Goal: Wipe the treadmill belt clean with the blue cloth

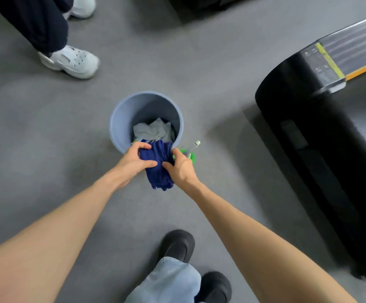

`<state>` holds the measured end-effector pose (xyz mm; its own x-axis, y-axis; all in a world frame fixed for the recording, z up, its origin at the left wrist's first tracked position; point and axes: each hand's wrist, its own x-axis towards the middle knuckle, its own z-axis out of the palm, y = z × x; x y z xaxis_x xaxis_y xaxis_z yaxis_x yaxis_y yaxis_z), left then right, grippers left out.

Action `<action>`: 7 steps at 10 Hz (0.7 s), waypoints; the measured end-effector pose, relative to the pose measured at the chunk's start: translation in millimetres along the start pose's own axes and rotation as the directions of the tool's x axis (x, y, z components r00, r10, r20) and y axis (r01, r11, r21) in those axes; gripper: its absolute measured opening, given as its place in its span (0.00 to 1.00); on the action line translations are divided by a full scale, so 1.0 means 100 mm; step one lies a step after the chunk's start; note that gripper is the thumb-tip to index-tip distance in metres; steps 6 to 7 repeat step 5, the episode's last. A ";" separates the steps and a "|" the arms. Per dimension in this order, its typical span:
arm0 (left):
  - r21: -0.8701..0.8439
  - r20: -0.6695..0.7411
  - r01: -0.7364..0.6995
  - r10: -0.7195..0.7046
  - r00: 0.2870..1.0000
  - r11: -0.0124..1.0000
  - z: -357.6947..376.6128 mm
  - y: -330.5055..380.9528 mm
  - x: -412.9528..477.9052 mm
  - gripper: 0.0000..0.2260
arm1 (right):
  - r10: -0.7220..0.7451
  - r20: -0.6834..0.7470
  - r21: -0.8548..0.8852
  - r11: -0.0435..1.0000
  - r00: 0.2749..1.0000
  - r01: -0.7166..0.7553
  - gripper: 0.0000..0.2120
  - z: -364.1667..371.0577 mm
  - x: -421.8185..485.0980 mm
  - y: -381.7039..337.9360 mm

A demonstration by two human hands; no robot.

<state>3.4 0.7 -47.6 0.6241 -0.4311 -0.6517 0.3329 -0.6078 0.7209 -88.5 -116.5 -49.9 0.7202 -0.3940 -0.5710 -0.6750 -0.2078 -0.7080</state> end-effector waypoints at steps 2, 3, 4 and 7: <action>0.572 0.062 -0.121 0.105 0.993 0.811 -0.05 -0.20 0.54 0.36 | 0.103 -0.086 -0.038 0.994 0.991 -0.106 0.15 0.33 0.57 0.08; 0.634 0.071 -0.121 0.098 0.993 0.764 0.04 -0.24 0.69 0.35 | 0.070 -0.129 -0.076 0.994 0.989 -0.080 0.13 0.35 0.66 0.14; 0.754 0.111 -0.098 0.020 0.994 0.650 0.07 -0.27 0.68 0.36 | 0.020 -0.120 -0.138 0.990 0.993 -0.037 0.16 0.37 0.58 0.22; 0.854 0.089 -0.088 0.022 0.996 0.512 0.05 -0.16 0.50 0.38 | 0.041 -0.215 -0.044 0.998 0.976 -0.052 0.19 0.30 0.51 0.19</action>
